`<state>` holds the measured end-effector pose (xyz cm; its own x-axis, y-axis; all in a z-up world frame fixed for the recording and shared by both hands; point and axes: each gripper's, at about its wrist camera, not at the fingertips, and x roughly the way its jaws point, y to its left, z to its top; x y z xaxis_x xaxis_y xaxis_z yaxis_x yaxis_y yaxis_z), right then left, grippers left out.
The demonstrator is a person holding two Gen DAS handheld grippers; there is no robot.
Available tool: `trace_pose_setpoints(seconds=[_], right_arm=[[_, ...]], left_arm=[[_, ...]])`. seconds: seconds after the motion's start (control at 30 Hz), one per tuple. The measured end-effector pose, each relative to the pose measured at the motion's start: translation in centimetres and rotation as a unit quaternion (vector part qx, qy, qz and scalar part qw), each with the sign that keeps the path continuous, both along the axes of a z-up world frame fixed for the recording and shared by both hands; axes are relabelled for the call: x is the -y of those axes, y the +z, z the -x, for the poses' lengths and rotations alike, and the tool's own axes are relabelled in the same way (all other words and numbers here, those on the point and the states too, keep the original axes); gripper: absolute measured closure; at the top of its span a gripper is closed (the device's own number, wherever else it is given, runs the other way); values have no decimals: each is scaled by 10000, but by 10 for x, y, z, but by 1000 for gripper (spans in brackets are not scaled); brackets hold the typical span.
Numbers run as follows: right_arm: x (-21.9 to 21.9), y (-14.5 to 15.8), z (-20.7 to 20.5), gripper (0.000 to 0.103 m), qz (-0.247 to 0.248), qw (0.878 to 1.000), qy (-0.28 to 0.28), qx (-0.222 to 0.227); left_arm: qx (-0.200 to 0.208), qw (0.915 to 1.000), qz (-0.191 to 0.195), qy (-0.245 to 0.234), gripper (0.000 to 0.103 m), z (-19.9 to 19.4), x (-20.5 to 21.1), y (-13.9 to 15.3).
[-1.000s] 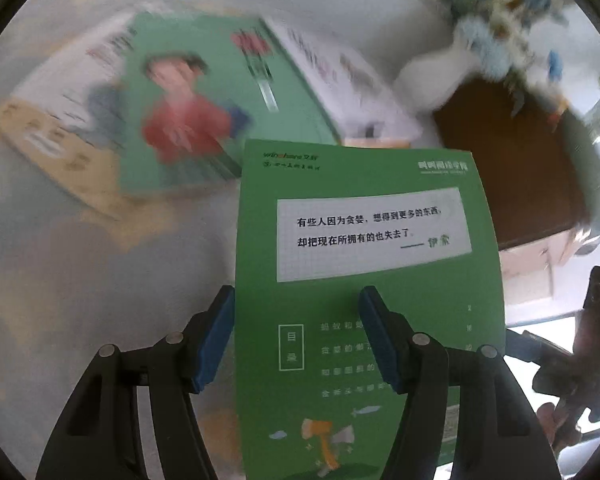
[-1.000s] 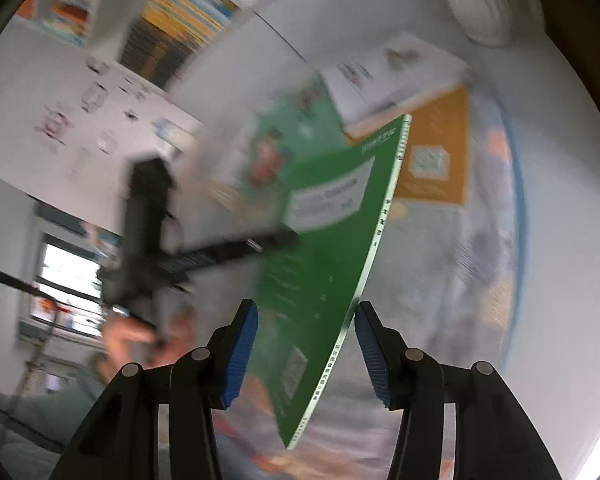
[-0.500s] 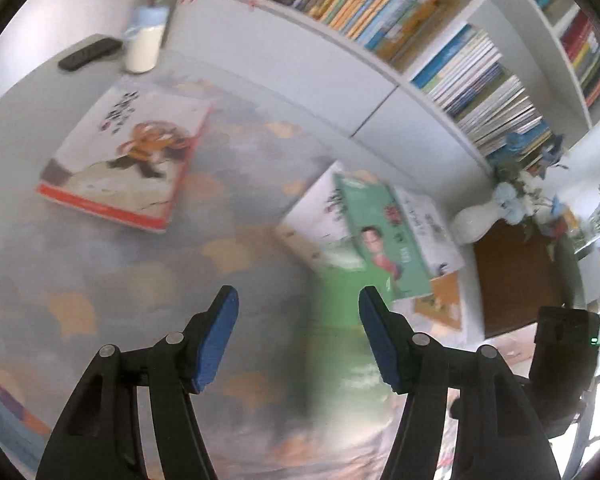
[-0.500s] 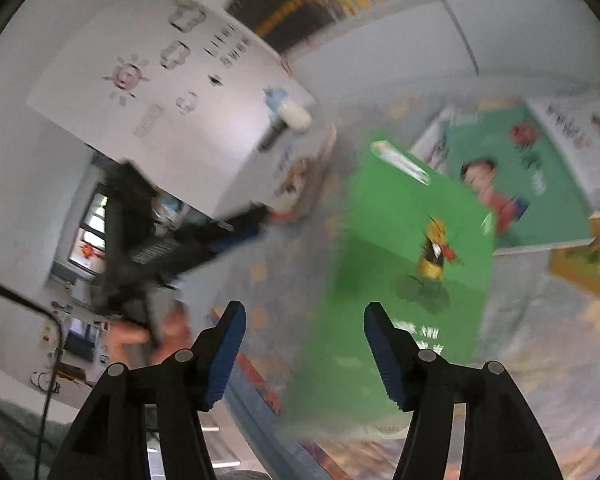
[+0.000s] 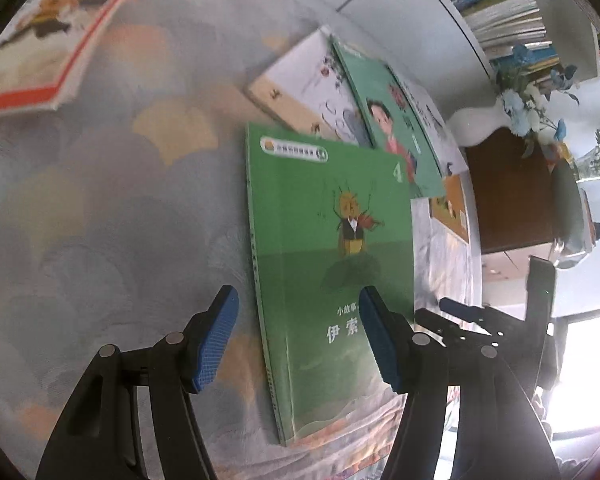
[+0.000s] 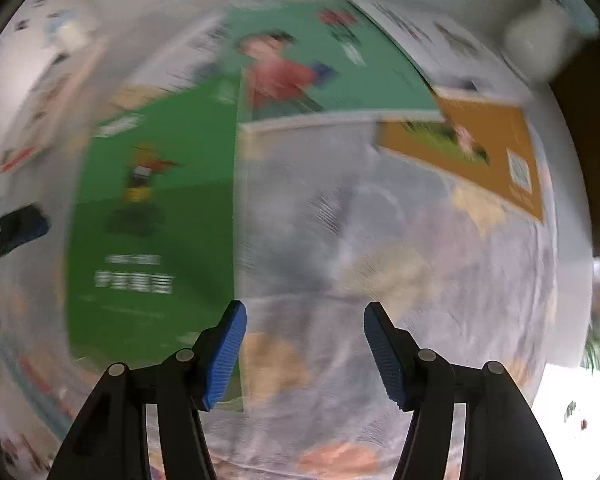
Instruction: Organize books
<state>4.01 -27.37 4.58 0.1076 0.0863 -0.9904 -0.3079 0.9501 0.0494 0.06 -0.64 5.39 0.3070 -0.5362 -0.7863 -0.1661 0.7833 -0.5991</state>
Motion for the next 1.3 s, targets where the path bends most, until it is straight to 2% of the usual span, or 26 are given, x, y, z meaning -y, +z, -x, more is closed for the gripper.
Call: trace_pose_setpoints(seconds=[0.03, 0.13, 0.17, 0.2, 0.23, 0.37, 0.6, 0.67, 0.77, 0.97, 1.07, 1.17, 1.23, 1.3], right_arm=[[1, -5, -1, 43, -45, 9999, -74, -108], [2, -13, -1, 30, -198, 9995, -225, -115], [0, -16, 0, 20, -198, 9995, -200, -110], [-3, -19, 2, 5, -166, 9997, -121, -116], [-10, -27, 3, 0, -19, 9999, -58, -136], [-9, -31, 4, 0, -33, 9995, -298, -73], [-7, -33, -18, 0, 31, 9993, -261, -273], [-10, -31, -42, 0, 228, 9994, -180, -177], [-15, -15, -45, 0, 258, 9996, -10, 119], [-42, 6, -53, 0, -688, 9968, 236, 318], [-59, 0, -59, 1, -680, 9968, 276, 326], [-76, -9, -59, 2, -786, 9959, 348, 285], [-87, -16, -53, 6, -823, 9958, 339, 217], [-94, -21, -56, 24, -942, 9948, 377, 105]], left_arm=[[-29, 10000, 14, -27, 44, -3, 1, -2], [-156, 9998, 68, -122, 43, -2, 0, -8], [-176, 9998, 21, -105, 43, -2, 0, -9], [-141, 9999, 33, -94, 43, 0, -2, -9], [-150, 9998, 104, -107, 43, 0, -3, -10], [-250, 9984, 498, 11, 42, 3, -15, -17], [-351, 9926, 1113, 332, 42, 5, -29, -26], [-348, 9931, 1075, 309, 42, 5, -28, -25], [-344, 9953, 881, 190, 42, 3, -23, -22], [-277, 9987, 418, 4, 42, -4, -20, -14], [-307, 9988, 365, -58, 42, -7, -21, -15], [-365, 9980, 518, 52, 41, -7, -26, -19], [-439, 9969, 643, 135, 40, -8, -29, -21], [-539, 9958, 711, 215, 40, -9, -31, -22]])
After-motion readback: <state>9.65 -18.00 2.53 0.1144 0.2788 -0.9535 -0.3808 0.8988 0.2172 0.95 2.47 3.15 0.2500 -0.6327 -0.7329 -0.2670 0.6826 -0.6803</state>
